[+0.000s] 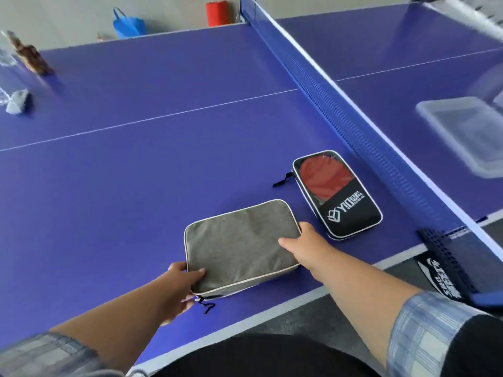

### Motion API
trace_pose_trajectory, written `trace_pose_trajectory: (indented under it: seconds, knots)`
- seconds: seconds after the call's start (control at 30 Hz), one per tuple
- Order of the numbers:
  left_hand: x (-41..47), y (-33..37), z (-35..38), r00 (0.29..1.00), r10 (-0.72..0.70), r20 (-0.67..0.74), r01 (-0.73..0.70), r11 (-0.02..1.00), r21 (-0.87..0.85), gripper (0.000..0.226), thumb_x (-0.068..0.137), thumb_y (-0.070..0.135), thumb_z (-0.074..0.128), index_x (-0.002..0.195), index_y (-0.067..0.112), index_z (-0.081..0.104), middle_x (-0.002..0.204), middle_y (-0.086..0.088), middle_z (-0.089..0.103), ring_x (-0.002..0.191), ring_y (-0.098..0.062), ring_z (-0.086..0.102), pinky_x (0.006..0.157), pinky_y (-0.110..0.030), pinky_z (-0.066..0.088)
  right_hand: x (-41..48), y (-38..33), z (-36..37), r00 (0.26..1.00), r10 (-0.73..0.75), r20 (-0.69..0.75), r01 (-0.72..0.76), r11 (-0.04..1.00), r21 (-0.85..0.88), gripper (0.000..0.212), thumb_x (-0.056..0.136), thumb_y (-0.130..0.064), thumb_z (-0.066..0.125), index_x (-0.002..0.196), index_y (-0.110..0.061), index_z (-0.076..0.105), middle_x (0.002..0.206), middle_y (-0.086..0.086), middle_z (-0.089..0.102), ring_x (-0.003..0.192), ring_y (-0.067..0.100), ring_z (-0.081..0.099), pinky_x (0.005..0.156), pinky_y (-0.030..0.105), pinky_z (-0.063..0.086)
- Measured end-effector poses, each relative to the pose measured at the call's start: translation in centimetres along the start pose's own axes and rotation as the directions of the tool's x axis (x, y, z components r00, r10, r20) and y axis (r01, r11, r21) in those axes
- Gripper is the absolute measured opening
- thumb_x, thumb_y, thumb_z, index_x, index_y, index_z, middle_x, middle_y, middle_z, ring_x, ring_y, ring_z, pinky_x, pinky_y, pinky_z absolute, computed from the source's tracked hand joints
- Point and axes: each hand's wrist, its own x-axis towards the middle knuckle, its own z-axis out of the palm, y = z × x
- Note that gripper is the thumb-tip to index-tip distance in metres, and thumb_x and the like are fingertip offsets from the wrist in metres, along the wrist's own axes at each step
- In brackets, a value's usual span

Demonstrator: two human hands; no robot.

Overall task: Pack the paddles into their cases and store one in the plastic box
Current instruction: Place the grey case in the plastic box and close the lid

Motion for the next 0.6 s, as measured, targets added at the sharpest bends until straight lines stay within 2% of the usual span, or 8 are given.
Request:
trace_pose_trajectory:
  seconds: [0.07,0.13,0.27,0.33,0.4,0.5,0.53,0.6]
  knots:
    - [0.2,1.6,0.1,0.999,0.046,-0.007,-0.045,0.993,0.110,0.044,0.091,0.037,0.067,0.129,0.029,0.046,0.111,-0.007,0.066,0.088,-0.023,0.061,0.072,-0.035,0.047,-1.4,0.2,-0.8,0.999,0.020,-0.047,-0.017,0.998,0.063,0.048,0.083,-0.034,0.072,0.125,-0.026,0.048,0.103,-0.009,0.065,0.089,0.009,0.063,0.064,0.025,0.047]
    - [0.4,3.6,1.2,0.993,0.114,-0.016,-0.107,0.966,0.236,0.046,0.090,0.044,0.066,0.129,0.029,0.045,0.111,-0.005,0.064,0.095,-0.023,0.059,0.075,-0.036,0.046,-2.9,0.9,-1.9,0.993,0.067,-0.102,-0.053,0.989,0.138,0.049,0.084,-0.033,0.071,0.126,-0.028,0.046,0.103,-0.010,0.065,0.087,0.008,0.062,0.061,0.023,0.046]
    - [0.7,7.9,5.0,0.959,0.282,-0.014,-0.262,0.907,0.331,0.046,0.091,0.044,0.062,0.130,0.029,0.043,0.107,-0.003,0.059,0.094,-0.027,0.059,0.084,-0.042,0.052,-5.5,2.6,-3.8,0.961,0.208,-0.182,-0.126,0.915,0.383,0.059,0.074,-0.030,0.077,0.117,-0.032,0.037,0.101,-0.006,0.066,0.087,0.013,0.066,0.065,0.028,0.051]
    - [0.2,10.2,7.7,0.932,0.362,0.009,-0.341,0.870,0.355,0.044,0.093,0.041,0.060,0.131,0.028,0.044,0.107,-0.004,0.060,0.091,-0.028,0.061,0.073,-0.040,0.056,-6.0,3.4,-5.1,0.955,0.259,-0.144,-0.147,0.836,0.529,0.060,0.069,-0.025,0.080,0.114,-0.023,0.040,0.104,0.002,0.069,0.091,0.020,0.070,0.079,0.039,0.058]
    - [-0.8,12.2,10.5,0.901,0.432,0.041,-0.415,0.830,0.374,0.039,0.095,0.037,0.058,0.131,0.028,0.046,0.106,-0.001,0.058,0.088,-0.022,0.059,0.059,-0.031,0.050,-6.6,4.1,-7.1,0.960,0.266,-0.082,-0.171,0.795,0.582,0.058,0.068,-0.022,0.083,0.115,-0.019,0.050,0.105,0.004,0.073,0.093,0.022,0.072,0.090,0.044,0.058]
    - [-2.2,14.9,14.0,0.865,0.490,0.110,-0.493,0.784,0.377,0.035,0.095,0.034,0.059,0.129,0.030,0.050,0.109,-0.002,0.058,0.089,-0.022,0.059,0.056,-0.030,0.050,-7.3,5.0,-10.6,0.967,0.252,0.020,-0.209,0.753,0.624,0.046,0.075,-0.024,0.086,0.115,-0.019,0.065,0.102,0.000,0.078,0.098,0.021,0.072,0.096,0.044,0.054]
    - [-2.5,15.8,14.9,0.855,0.499,0.138,-0.512,0.772,0.377,0.036,0.095,0.033,0.060,0.129,0.030,0.051,0.110,-0.005,0.059,0.087,-0.023,0.060,0.056,-0.030,0.050,-7.3,5.2,-11.7,0.965,0.255,0.058,-0.226,0.705,0.673,0.044,0.077,-0.031,0.085,0.115,-0.019,0.066,0.103,0.000,0.078,0.100,0.023,0.072,0.098,0.047,0.053]
    - [-2.6,17.4,16.8,0.841,0.502,0.201,-0.539,0.752,0.380,0.036,0.095,0.031,0.062,0.130,0.027,0.053,0.111,-0.009,0.061,0.083,-0.025,0.059,0.058,-0.032,0.051,-7.2,5.3,-13.7,0.951,0.276,0.140,-0.272,0.531,0.803,0.043,0.083,-0.047,0.077,0.113,-0.018,0.067,0.103,0.005,0.078,0.099,0.028,0.073,0.096,0.053,0.053]
